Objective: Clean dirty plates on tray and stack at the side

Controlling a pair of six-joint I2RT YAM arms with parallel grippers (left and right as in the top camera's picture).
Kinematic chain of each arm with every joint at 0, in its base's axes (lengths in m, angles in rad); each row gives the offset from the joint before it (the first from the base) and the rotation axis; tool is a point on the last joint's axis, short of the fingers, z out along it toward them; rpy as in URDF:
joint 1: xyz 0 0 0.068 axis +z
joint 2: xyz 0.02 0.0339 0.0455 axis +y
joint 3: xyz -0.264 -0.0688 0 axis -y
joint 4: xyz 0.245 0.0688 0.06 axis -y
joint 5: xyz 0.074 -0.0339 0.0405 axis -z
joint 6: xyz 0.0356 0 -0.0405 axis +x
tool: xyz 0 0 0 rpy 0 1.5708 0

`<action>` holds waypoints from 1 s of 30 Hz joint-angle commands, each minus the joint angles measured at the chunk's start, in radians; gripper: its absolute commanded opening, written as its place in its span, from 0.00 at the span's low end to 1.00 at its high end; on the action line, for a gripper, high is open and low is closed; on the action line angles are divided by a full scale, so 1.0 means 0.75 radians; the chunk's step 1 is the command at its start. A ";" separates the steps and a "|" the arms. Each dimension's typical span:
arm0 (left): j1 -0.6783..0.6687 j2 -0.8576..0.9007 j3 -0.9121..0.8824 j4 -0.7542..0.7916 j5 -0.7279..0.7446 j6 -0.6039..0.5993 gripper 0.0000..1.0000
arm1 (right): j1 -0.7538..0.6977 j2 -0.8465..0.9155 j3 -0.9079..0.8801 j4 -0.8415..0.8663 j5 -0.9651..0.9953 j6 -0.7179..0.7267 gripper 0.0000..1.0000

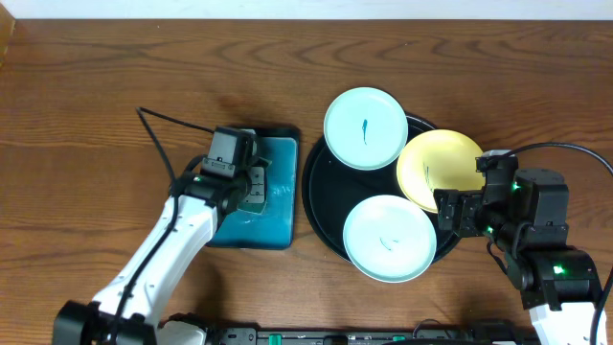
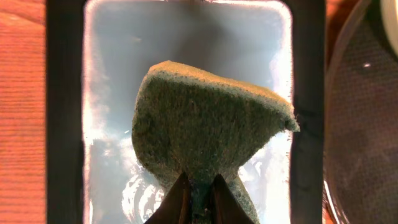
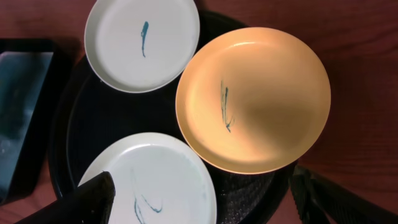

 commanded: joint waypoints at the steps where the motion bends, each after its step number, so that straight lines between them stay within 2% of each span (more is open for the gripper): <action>1: -0.004 -0.014 0.001 -0.024 0.004 -0.006 0.07 | 0.002 0.001 0.026 -0.008 -0.012 0.016 0.89; 9: -0.004 -0.012 -0.010 -0.033 0.018 -0.019 0.07 | 0.005 0.023 0.025 -0.031 -0.041 0.016 0.88; 13: -0.004 -0.012 -0.017 -0.033 0.018 -0.020 0.07 | 0.006 0.082 0.025 -0.042 -0.107 0.010 0.99; 23: -0.004 -0.012 -0.017 -0.032 0.018 -0.020 0.08 | 0.006 0.307 0.020 -0.125 -0.140 0.011 0.99; 24: -0.004 -0.012 -0.017 -0.032 0.018 -0.020 0.07 | 0.006 0.336 0.020 -0.125 -0.141 0.011 0.96; 29: -0.004 -0.012 -0.017 -0.032 0.018 -0.020 0.08 | 0.006 0.495 0.020 -0.121 -0.141 0.011 0.63; 30: -0.004 -0.012 -0.017 -0.032 0.018 -0.020 0.07 | 0.006 0.534 0.020 -0.117 -0.141 0.011 0.60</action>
